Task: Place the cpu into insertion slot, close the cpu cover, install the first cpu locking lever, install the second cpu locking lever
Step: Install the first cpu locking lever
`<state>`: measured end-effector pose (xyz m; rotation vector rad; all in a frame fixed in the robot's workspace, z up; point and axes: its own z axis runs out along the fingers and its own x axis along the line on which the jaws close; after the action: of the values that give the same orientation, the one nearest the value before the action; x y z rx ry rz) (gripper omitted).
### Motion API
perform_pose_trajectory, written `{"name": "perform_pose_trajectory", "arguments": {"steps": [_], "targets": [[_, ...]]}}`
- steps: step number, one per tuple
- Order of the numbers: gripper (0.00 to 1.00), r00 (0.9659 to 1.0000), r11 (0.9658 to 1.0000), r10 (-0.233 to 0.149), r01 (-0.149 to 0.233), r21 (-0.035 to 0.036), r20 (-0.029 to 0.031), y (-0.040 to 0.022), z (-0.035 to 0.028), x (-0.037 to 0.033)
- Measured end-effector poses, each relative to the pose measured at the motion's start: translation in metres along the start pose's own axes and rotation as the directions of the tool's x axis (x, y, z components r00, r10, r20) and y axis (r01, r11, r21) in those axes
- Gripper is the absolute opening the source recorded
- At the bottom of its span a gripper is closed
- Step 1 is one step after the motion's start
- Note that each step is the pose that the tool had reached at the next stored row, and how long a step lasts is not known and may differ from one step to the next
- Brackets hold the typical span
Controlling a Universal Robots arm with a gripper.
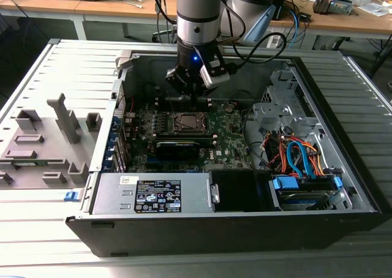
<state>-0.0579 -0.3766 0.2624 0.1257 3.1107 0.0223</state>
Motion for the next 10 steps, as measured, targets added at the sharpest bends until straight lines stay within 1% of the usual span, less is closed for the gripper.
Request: {"name": "perform_pose_trajectory", "arguments": {"steps": [4, 8, 10], "targets": [[0.11, 1.0000, 1.0000, 0.000, 0.000, -0.0005, -0.0001, -0.0003, -0.0001, 0.0021], [0.11, 1.0000, 1.0000, 0.000, 0.000, -0.0026, -0.0002, -0.0012, -0.0001, 0.0042], [0.11, 1.0000, 1.0000, 0.000, 0.000, -0.0033, -0.0003, -0.0018, -0.0002, 0.0063]]}}
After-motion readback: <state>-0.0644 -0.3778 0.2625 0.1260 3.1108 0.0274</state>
